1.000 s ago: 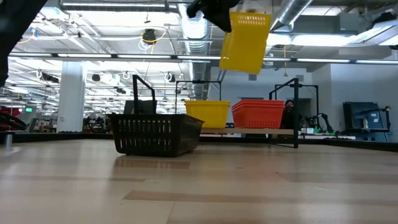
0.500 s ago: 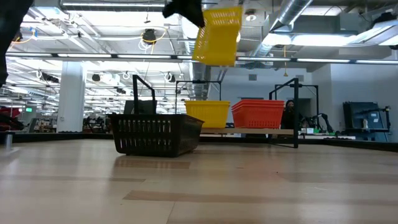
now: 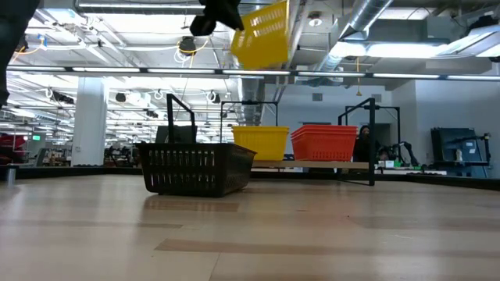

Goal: Stack baskets on shelf by color
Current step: Stack the yellow bin on top of the other stacked yellow bins on the shelf

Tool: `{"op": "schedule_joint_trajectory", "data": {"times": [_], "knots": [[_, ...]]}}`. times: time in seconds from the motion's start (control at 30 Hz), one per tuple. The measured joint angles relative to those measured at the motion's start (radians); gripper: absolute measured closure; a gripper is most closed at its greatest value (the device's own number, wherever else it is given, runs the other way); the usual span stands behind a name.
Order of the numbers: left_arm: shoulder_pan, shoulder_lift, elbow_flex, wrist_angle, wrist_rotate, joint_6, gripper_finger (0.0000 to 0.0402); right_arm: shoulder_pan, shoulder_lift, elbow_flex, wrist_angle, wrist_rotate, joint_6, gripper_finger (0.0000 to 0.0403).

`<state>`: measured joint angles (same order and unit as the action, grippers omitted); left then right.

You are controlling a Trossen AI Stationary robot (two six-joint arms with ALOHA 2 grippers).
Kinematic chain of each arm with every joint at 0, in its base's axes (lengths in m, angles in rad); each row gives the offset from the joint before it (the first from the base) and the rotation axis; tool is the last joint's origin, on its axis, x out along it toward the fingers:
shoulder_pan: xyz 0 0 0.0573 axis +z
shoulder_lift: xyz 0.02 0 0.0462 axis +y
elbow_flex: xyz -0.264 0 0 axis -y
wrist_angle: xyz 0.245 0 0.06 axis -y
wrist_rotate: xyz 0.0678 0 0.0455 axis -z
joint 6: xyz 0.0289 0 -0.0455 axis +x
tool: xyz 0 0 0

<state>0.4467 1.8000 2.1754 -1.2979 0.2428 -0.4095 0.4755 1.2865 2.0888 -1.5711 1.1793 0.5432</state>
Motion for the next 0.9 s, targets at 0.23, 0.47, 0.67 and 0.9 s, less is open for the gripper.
{"op": "schedule_joint_trajectory", "data": {"times": [0.23,0.47,0.67,0.9], "knots": [[0.069,0.017,0.0,0.01,0.145,-0.079,0.0401,0.0,-0.003,0.0,0.0,0.0,-0.002,0.0148],[0.126,0.083,-0.003,-0.109,0.17,-0.107,0.0401,0.0,-0.003,0.0,0.0,-0.001,-0.003,0.0148],[0.134,0.152,-0.001,-0.062,0.238,-0.072,0.0401,0.0,-0.002,0.0,0.0,-0.005,-0.003,0.0148],[0.148,0.239,-0.002,-0.068,0.279,-0.034,0.0401,0.0,-0.002,0.0,0.0,-0.009,-0.002,0.0148]]}}
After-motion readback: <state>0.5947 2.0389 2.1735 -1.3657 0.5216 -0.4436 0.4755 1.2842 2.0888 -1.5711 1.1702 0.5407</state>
